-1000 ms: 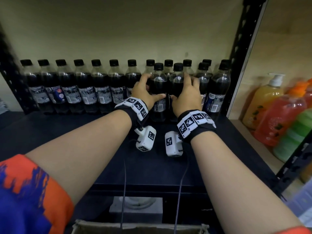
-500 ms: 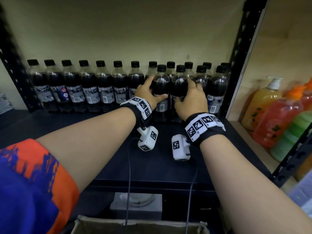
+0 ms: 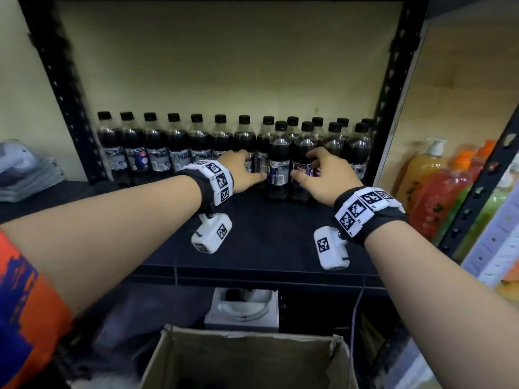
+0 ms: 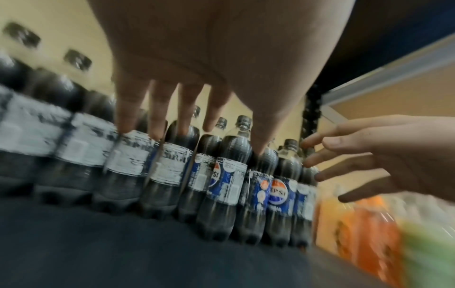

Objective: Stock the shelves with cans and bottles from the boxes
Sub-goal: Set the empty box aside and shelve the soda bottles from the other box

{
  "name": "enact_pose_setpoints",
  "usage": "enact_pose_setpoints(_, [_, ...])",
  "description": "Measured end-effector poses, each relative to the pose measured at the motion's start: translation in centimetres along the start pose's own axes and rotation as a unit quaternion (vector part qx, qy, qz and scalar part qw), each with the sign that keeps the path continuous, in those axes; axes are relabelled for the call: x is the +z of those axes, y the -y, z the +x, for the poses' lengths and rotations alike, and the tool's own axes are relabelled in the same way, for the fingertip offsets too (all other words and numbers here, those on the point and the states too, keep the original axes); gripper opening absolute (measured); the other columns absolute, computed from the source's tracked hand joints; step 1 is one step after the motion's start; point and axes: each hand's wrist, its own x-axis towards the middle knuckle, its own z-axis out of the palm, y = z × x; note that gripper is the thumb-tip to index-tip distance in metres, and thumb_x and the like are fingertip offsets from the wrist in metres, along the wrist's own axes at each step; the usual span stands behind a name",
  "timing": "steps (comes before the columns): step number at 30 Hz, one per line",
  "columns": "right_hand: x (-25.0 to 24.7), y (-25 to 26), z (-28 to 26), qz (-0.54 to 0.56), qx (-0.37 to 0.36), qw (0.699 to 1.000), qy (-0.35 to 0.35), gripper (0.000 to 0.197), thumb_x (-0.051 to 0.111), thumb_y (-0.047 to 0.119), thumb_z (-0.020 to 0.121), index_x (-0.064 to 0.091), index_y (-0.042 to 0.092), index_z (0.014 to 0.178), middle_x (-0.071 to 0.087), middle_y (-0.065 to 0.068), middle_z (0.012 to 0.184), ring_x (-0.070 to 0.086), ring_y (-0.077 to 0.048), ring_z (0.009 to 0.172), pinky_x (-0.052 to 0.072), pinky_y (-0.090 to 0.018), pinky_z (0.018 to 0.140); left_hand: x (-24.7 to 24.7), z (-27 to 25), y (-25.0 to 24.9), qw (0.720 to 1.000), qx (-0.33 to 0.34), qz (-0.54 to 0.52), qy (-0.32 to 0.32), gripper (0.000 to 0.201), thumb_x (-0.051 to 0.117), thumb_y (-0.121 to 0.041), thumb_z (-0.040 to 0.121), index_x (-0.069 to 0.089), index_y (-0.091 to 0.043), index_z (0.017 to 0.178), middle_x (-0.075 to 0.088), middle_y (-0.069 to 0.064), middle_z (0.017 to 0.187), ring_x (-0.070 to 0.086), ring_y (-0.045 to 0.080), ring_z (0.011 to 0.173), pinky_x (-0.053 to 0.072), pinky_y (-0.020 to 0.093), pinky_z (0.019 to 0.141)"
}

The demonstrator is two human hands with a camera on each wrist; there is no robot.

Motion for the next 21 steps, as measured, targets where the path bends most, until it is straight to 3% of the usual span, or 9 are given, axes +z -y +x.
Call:
enact_pose_setpoints(7, [-0.7, 1.6, -7.0, -0.099, 0.017, 0.984, 0.150, 0.081, 0.053, 0.068, 0.091, 0.033, 0.022, 0.155, 0.052, -0.007, 0.147, 0.051, -0.029, 0.131, 0.042, -0.034, 0.100, -1.3, -9.2, 2.7, 0.983, -0.044, 0.125, 0.127, 0.084, 0.058, -0.070, 0.087, 0.041, -0.016, 0.149, 0.054, 0.009, 0.142, 0.056, 0.030, 0.123, 0.049, 0.037, 0.097])
enact_pose_setpoints(10, [-0.4, 2.2, -10.2, -0.111, 0.042, 0.971, 0.206, 0.078, 0.053, 0.074, 0.088, 0.044, 0.023, 0.146, 0.060, -0.004, 0.135, 0.057, -0.025, 0.119, 0.046, -0.034, 0.096, -1.3, -13.5, 3.2, 0.972, -0.060, 0.132, 0.183, 0.077, 0.060, -0.069, 0.086, 0.051, -0.015, 0.140, 0.057, 0.006, 0.138, 0.057, 0.027, 0.121, 0.049, 0.037, 0.099])
enact_pose_setpoints(13, [0.2, 3.3, -13.4, -0.108, 0.046, 0.962, 0.246, 0.057, 0.060, 0.073, 0.084, 0.059, 0.027, 0.118, 0.065, 0.002, 0.115, 0.061, -0.018, 0.099, 0.050, -0.034, 0.085, -0.5, -17.5, 3.9, 0.962, -0.060, 0.135, 0.228, 0.064, 0.064, -0.070, 0.082, 0.068, -0.015, 0.116, 0.069, 0.004, 0.117, 0.064, 0.024, 0.106, 0.053, 0.037, 0.094])
enact_pose_setpoints(15, [0.8, 4.3, -15.7, -0.094, 0.052, 0.946, 0.306, 0.050, 0.061, 0.072, 0.084, 0.062, 0.029, 0.110, 0.066, 0.004, 0.105, 0.064, -0.018, 0.092, 0.057, -0.036, 0.076, 0.5, -19.8, 4.6, 0.956, -0.061, 0.119, 0.260, 0.062, 0.065, -0.070, 0.081, 0.071, -0.016, 0.109, 0.071, 0.004, 0.110, 0.066, 0.023, 0.101, 0.053, 0.037, 0.090])
enact_pose_setpoints(17, [1.9, 5.0, -18.0, -0.069, 0.065, 0.920, 0.381, 0.049, 0.060, 0.070, 0.086, 0.063, 0.028, 0.112, 0.069, 0.003, 0.102, 0.069, -0.020, 0.093, 0.060, -0.037, 0.070, 2.3, -21.8, 5.7, 0.950, -0.069, 0.094, 0.291, 0.059, 0.067, -0.067, 0.082, 0.070, -0.016, 0.110, 0.070, 0.001, 0.113, 0.065, 0.022, 0.102, 0.052, 0.034, 0.088])
enact_pose_setpoints(19, [3.8, 5.1, -20.0, -0.066, 0.066, 0.893, 0.439, 0.051, 0.060, 0.069, 0.087, 0.063, 0.028, 0.117, 0.070, 0.004, 0.106, 0.069, -0.019, 0.094, 0.057, -0.029, 0.064, 4.8, -23.4, 7.0, 0.938, -0.091, 0.080, 0.324, 0.060, 0.068, -0.066, 0.081, 0.067, -0.017, 0.116, 0.067, -0.001, 0.116, 0.063, 0.019, 0.102, 0.051, 0.030, 0.087])
enact_pose_setpoints(21, [6.4, 4.7, -21.3, -0.101, 0.048, 0.869, 0.482, 0.058, 0.057, 0.073, 0.087, 0.064, 0.028, 0.123, 0.067, 0.007, 0.116, 0.063, -0.015, 0.101, 0.051, -0.026, 0.080, 7.5, -24.5, 8.2, 0.926, -0.111, 0.080, 0.352, 0.065, 0.068, -0.067, 0.080, 0.064, -0.017, 0.122, 0.066, 0.000, 0.121, 0.062, 0.019, 0.103, 0.051, 0.030, 0.089])
